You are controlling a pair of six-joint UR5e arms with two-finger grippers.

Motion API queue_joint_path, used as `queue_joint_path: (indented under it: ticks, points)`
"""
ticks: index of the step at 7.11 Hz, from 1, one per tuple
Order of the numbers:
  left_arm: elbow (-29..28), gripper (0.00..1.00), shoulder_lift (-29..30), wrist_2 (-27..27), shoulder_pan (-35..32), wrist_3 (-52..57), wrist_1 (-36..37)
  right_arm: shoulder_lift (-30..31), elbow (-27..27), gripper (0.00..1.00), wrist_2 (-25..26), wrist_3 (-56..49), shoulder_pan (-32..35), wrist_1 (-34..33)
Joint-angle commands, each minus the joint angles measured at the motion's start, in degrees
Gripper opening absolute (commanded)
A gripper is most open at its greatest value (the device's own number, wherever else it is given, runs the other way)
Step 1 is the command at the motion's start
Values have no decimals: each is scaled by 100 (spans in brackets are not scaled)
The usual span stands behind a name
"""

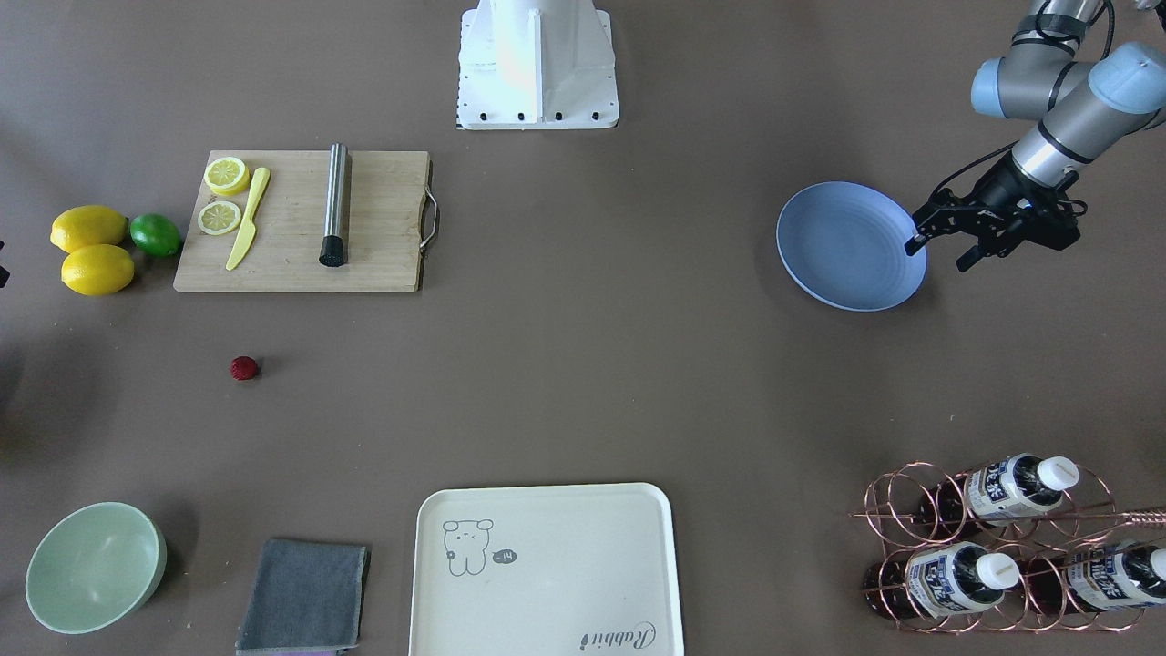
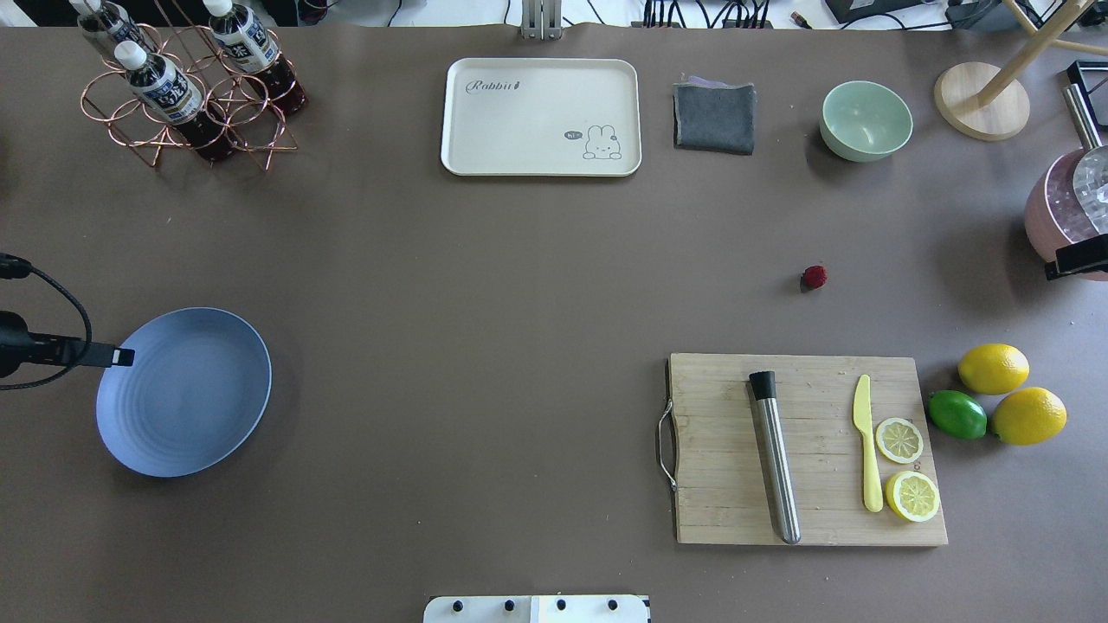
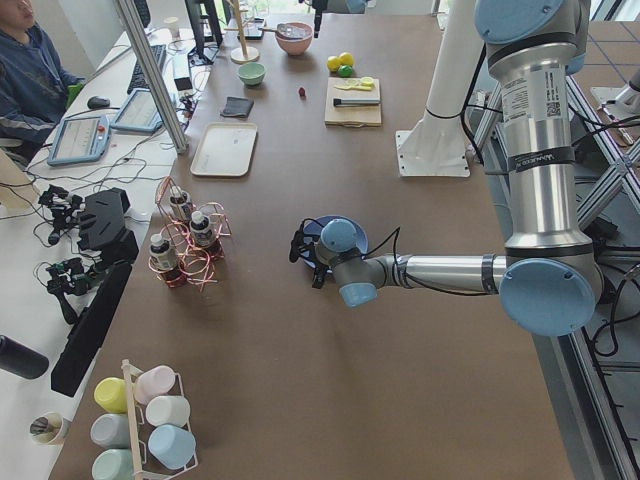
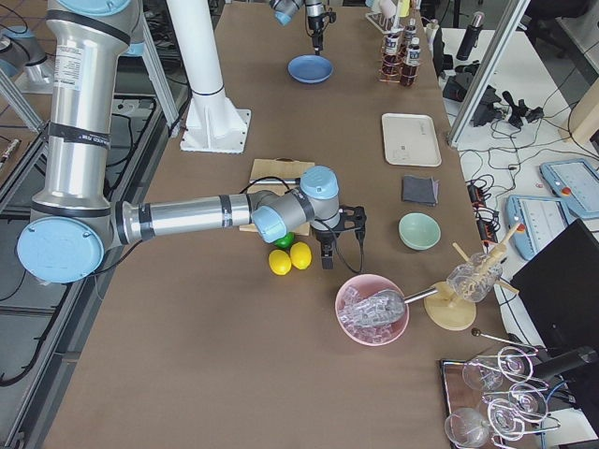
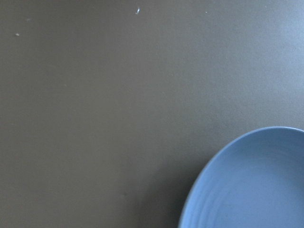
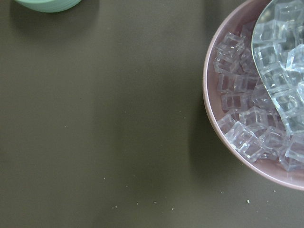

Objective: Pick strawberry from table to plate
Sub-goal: 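Push the blue plate with the left gripper toward the table center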

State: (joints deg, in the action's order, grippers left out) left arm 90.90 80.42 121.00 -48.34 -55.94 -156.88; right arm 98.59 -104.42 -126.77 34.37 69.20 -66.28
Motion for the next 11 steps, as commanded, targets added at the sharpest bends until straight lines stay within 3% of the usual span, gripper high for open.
queue_joint_path:
  ticks: [1, 3, 6, 7, 9, 11]
  points:
    - [-54, 92, 9, -121, 158, -32, -53, -24, 1, 100, 3, 8, -29, 10]
    - [-430, 84, 26, -121, 158, -40, -542, -24, 1, 100, 3, 8, -29, 19]
    - [-415, 6, 148, -51, 167, -127, -607, -24, 1, 100, 3, -1, -29, 10]
    - [-406, 0, 236, -42, 167, -163, -607, -24, 1, 100, 3, -1, -29, 19]
    - [-118, 0, 438, -24, 167, -861, -581, -50, 1, 100, 12, 8, -29, 10]
    - [-2, 0, 1129, 134, 210, -1881, -458, -50, 1, 100, 3, 8, -29, 19]
